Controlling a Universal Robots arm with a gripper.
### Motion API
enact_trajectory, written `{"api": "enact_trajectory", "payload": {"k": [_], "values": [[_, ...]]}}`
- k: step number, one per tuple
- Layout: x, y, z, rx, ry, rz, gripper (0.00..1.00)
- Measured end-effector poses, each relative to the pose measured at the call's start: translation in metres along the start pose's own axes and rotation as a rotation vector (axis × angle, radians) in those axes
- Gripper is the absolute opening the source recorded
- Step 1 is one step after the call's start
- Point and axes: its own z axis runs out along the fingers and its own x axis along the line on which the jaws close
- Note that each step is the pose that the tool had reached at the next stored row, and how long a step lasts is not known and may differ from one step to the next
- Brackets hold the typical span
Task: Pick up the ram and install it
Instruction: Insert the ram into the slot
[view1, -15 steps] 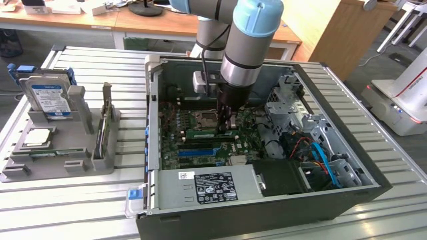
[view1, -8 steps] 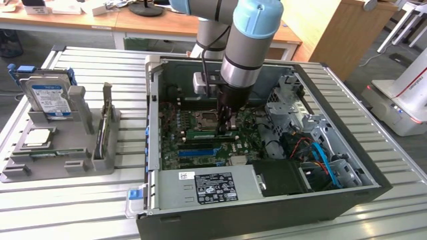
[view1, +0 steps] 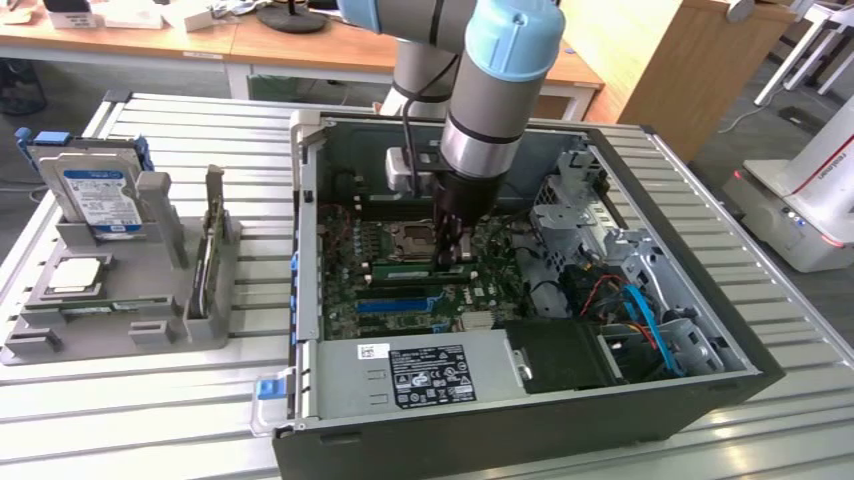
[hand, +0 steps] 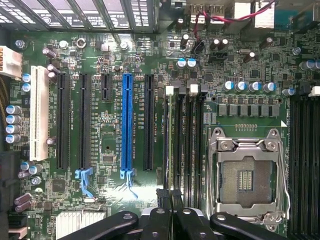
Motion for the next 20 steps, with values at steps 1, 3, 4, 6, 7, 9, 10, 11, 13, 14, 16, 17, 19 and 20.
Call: {"api": "enact_trajectory", "payload": {"k": [1, 3, 4, 6, 7, 9, 10, 11, 13, 14, 16, 17, 19, 20], "values": [[0.0, 0.0, 0.0003, 0.0, 0.0001, 0.0, 0.12], [0.0, 0.0, 0.0004, -0.0001, 0.0003, 0.0, 0.12], [0.0, 0.0, 0.0004, -0.0001, 0.0002, 0.0, 0.12], [0.0, 0.0, 0.0005, 0.0, 0.0, 0.0, 0.12], [0.0, 0.0, 0.0005, 0.0, 0.0, 0.0, 0.12], [0.0, 0.0, 0.0005, 0.0, -0.0001, 0.0, 0.12], [0.0, 0.0, 0.0005, 0.0, -0.0001, 0.0, 0.13], [0.0, 0.0, 0.0005, 0.0, -0.0001, 0.0, 0.18], [0.0, 0.0, 0.0005, 0.0, -0.0001, 0.0, 0.25], [0.0, 0.0, 0.0005, 0.0, 0.0, 0.0, 0.25], [0.0, 0.0, 0.0005, 0.0, 0.0, 0.0, 0.25], [0.0, 0.0, 0.0005, 0.0, 0.0, 0.0, 0.25], [0.0, 0.0, 0.0005, 0.0, -0.0001, 0.0, 0.25], [0.0, 0.0, 0.0001, 0.0, 0.0, 0.0, 0.25]]}}
